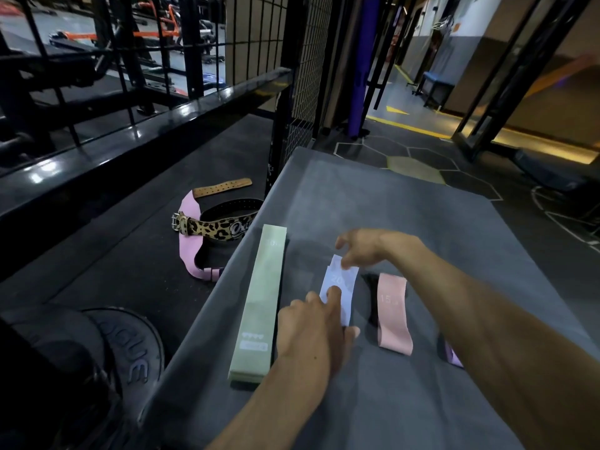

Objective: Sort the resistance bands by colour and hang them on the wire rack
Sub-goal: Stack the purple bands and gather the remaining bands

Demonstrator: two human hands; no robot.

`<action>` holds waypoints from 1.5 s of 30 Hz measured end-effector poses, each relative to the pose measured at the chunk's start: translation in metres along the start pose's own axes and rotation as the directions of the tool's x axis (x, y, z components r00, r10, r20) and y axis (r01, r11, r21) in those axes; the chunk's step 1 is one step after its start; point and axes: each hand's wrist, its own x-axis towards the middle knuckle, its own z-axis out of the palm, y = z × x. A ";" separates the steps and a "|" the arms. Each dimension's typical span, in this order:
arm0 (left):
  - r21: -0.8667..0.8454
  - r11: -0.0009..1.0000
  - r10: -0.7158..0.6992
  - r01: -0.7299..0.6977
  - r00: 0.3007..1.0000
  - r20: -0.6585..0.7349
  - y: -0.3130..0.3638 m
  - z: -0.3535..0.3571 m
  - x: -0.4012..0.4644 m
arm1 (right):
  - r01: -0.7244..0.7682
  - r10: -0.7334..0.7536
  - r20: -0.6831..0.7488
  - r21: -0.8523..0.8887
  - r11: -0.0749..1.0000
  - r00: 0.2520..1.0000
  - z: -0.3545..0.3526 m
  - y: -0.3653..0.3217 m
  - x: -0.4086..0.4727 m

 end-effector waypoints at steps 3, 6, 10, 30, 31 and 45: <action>-0.003 1.000 0.001 -0.001 1.000 -0.002 0.000 -0.005 -0.001 | 0.007 -0.007 -0.039 0.005 1.000 0.999 -0.005 -0.006 0.003; -0.041 0.999 -0.021 0.019 0.999 -0.036 -0.006 -0.013 0.000 | 0.055 -0.055 -0.136 -0.002 0.998 0.989 -0.009 -0.022 0.011; -0.050 0.998 -0.038 0.034 0.997 -0.069 -0.024 -0.024 0.000 | 0.146 -0.135 -0.253 0.024 0.989 0.958 -0.008 -0.057 0.035; -0.116 0.988 -0.115 0.101 0.987 -0.116 -0.080 -0.039 0.003 | 0.181 -0.155 -0.162 0.154 0.971 0.974 -0.009 -0.107 0.096; -0.110 0.988 -0.118 0.105 0.986 -0.120 -0.081 -0.039 0.003 | 0.189 -0.161 -0.165 0.172 0.967 0.973 -0.011 -0.107 0.094; -0.087 0.992 -0.106 0.096 0.987 -0.122 -0.099 -0.048 0.000 | 0.493 -0.349 -0.413 0.323 0.808 0.841 -0.088 -0.080 -0.011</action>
